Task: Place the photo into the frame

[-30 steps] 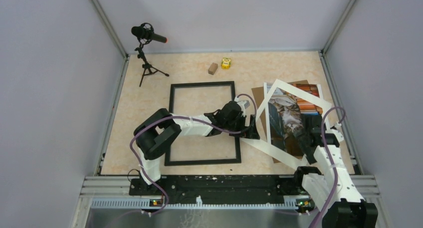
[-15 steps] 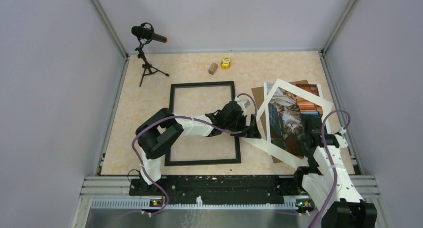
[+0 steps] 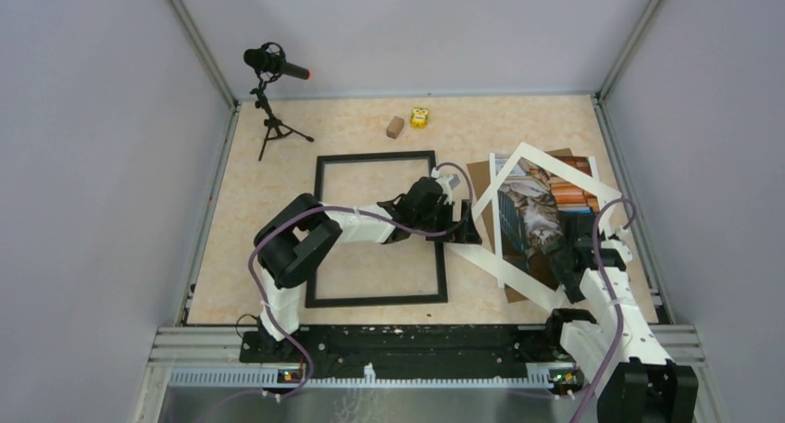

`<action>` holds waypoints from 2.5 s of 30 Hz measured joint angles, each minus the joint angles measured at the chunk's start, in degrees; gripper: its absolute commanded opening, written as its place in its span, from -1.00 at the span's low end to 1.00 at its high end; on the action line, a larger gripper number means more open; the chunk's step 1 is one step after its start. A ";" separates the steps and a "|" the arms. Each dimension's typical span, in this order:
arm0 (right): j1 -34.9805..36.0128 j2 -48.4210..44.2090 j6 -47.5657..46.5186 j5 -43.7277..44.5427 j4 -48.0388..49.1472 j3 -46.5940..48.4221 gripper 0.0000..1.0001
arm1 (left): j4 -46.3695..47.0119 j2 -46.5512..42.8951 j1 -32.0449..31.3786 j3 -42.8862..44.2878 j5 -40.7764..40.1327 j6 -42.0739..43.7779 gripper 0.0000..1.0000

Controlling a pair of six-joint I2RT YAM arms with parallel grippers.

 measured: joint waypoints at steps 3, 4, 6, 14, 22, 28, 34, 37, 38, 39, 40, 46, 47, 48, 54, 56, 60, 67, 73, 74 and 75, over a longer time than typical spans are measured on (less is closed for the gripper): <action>0.00 1.88 -2.49 -2.71 2.34 0.00 0.97 | 0.31 0.83 1.49 1.07 0.61 0.39 0.97; 0.00 2.60 -3.45 -3.56 2.95 0.02 0.97 | 0.33 1.14 1.99 1.51 0.76 0.61 0.97; 0.07 4.00 -5.25 -4.83 3.48 0.52 0.97 | 0.28 1.75 2.99 2.49 0.90 1.09 0.97; 0.59 6.97 -9.05 -7.15 3.54 6.23 0.97 | -4.85 3.65 5.31 8.24 0.02 6.73 0.97; 0.66 7.26 -16.90 -15.02 7.28 7.28 0.96 | -9.40 0.61 1.99 8.46 0.09 10.99 0.97; 3.15 10.51 -21.49 -31.56 18.69 7.17 0.95 | -8.09 -2.60 0.68 5.86 1.79 11.45 0.97; 4.42 14.53 -21.70 -33.27 19.50 8.04 0.97 | -3.32 -2.84 0.11 0.24 6.21 7.80 0.97; 4.04 16.06 -22.08 -32.04 17.73 9.94 0.98 | 0.42 -1.99 -1.73 -1.14 9.68 4.61 0.97; 3.63 16.33 -22.12 -31.10 16.92 10.64 0.98 | 1.68 -1.42 -2.27 -1.14 10.40 3.69 0.98; 2.93 16.33 -22.10 -30.16 15.85 11.13 0.98 | 2.69 -0.87 -2.75 -1.14 10.88 2.80 0.98; 2.21 16.13 -22.01 -29.24 14.93 11.39 0.98 | 3.19 -0.46 -3.23 -1.14 11.13 2.32 0.97; -2.86 8.31 -16.83 -18.62 6.62 9.81 0.98 | 3.45 1.40 -2.95 -0.81 9.38 0.50 0.97; -2.89 6.38 -15.04 -16.04 4.70 9.42 0.98 | 3.69 1.66 -2.64 -0.50 8.98 0.07 0.97; -2.91 5.31 -13.66 -14.32 3.10 9.29 0.98 | 4.22 1.97 -2.34 -0.37 8.41 -0.44 0.97; -3.13 5.90 -7.89 -6.69 -4.00 9.31 0.98 | 6.88 2.29 -1.60 -0.35 3.04 -1.38 0.97; -3.13 7.19 -6.69 -5.60 -5.40 9.29 0.98 | 7.48 2.40 -1.55 -0.35 1.64 -1.40 0.98; -3.13 9.16 -5.14 -5.05 -6.05 8.20 0.97 | 9.01 3.30 -1.46 0.15 0.35 -1.55 0.98; -3.13 10.67 -7.19 -7.41 -4.68 3.98 0.97 | 10.71 4.04 -0.13 0.24 0.07 -3.56 0.97; -3.15 10.67 -15.50 -17.22 0.35 2.69 0.97 | 14.38 4.04 1.20 -1.40 -0.46 -6.10 0.97; -3.15 10.60 -16.50 -18.71 0.98 2.73 0.97 | 14.75 4.04 1.20 -1.57 -0.55 -6.29 0.97; -3.15 10.32 -17.44 -20.87 1.73 2.71 0.97 | 15.10 4.04 1.20 -1.73 -0.61 -6.43 0.98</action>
